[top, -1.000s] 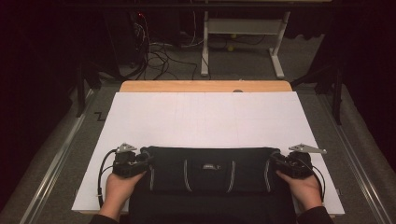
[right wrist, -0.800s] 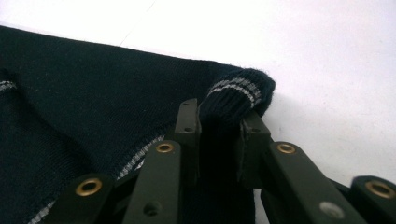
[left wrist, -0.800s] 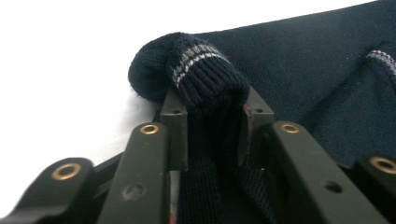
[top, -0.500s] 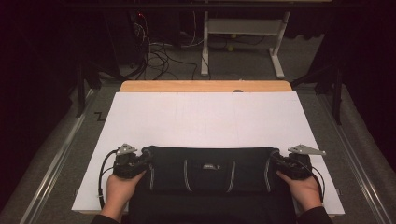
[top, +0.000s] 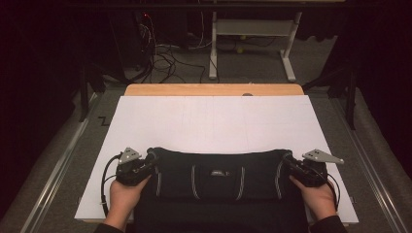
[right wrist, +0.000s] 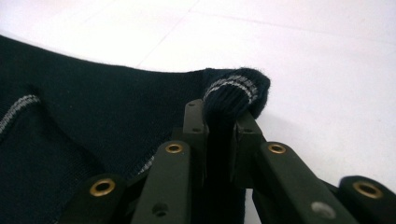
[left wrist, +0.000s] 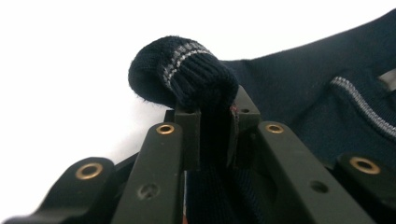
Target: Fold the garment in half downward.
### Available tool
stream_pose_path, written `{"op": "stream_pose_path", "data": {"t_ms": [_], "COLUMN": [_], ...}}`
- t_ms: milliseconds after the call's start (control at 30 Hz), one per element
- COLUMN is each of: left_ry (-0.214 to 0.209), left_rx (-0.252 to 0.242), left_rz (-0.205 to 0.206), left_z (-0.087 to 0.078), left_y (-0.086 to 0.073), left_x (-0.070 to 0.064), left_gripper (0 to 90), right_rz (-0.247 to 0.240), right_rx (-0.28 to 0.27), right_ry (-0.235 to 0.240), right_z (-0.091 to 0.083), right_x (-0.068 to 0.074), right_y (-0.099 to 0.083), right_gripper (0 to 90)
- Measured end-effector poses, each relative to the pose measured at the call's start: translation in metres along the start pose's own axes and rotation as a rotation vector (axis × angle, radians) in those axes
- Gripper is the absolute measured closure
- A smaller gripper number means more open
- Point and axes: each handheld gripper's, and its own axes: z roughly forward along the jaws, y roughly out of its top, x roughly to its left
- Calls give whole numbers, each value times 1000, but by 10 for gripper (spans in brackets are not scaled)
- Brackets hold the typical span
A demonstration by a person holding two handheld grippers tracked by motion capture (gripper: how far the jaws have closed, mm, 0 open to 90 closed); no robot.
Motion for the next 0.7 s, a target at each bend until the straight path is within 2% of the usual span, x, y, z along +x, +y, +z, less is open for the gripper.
{"op": "stream_pose_path", "data": {"t_ms": [33, 267, 400, 700], "left_ry": [-3, 8, 6, 16], "left_rx": [-10, 2, 8, 11], "left_rz": [-11, 11, -11, -12], "left_z": [0, 3, 7, 13], "left_y": [1, 9, 11, 22], "left_x": [1, 3, 10, 18], "left_gripper": [750, 751, 751, 751], "right_rz": [-6, -22, -24, -50], "right_rx": [-6, -28, -25, -61], "right_ry": [-2, -24, -26, -46], "right_z": [0, 2, 6, 11], "right_x": [0, 2, -1, -2], "right_y": [1, 8, 11, 25], "right_gripper": [805, 809, 810, 810]}}
